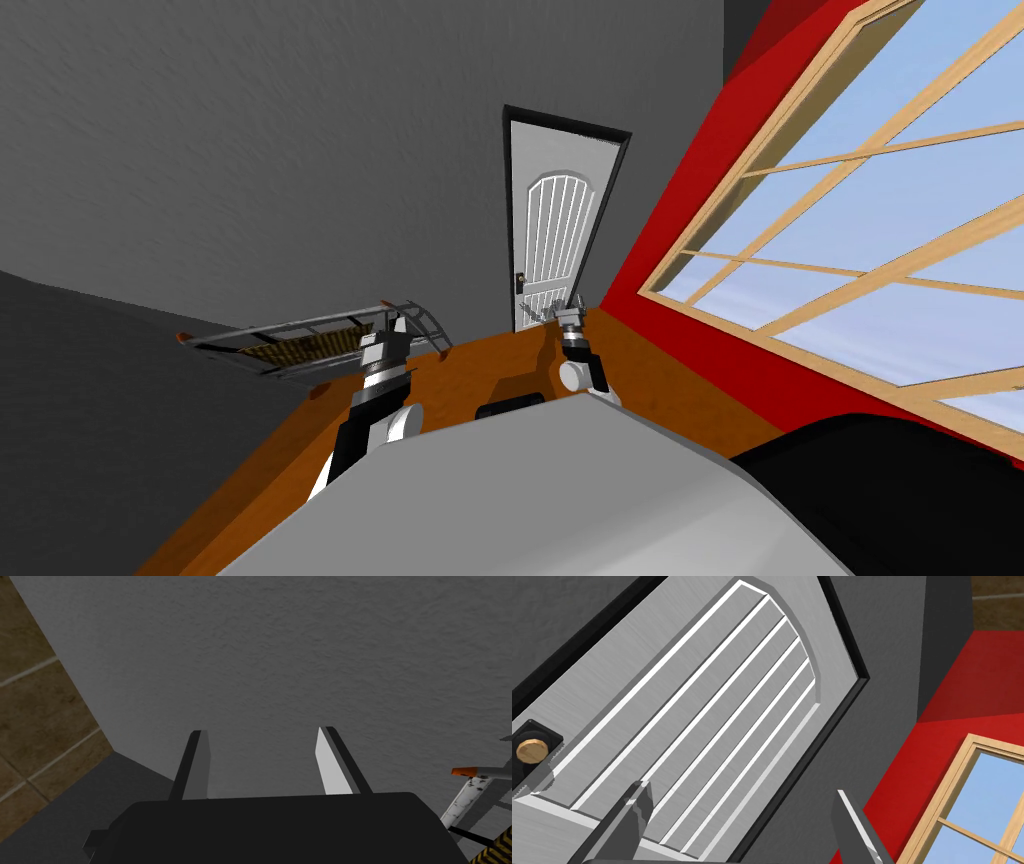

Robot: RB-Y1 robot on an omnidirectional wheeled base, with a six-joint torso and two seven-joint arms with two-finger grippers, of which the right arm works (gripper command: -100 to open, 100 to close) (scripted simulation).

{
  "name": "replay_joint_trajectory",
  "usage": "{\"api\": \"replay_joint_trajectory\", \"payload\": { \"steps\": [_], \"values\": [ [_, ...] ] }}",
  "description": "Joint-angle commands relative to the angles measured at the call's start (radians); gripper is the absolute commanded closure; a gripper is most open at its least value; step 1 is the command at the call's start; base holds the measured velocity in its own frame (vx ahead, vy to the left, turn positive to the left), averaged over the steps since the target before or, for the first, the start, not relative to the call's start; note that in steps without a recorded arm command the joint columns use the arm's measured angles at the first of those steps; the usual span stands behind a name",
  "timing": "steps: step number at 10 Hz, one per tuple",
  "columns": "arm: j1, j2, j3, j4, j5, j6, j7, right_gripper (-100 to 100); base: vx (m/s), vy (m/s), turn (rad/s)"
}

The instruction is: Pull the door open

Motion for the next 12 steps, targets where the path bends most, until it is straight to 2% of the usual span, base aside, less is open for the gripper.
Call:
{"api": "replay_joint_trajectory", "payload": {
  "steps": [1, 12],
  "values": [
    [-0.01, -0.012, 0.004, 0.022, -0.037, 0.003, -0.019, -100, 0.095, -0.034, 0.141],
    [-0.084, -0.077, 0.044, 0.185, -0.277, 0.014, -0.132, -100, 0.088, -0.048, 0.13]
  ]
}}
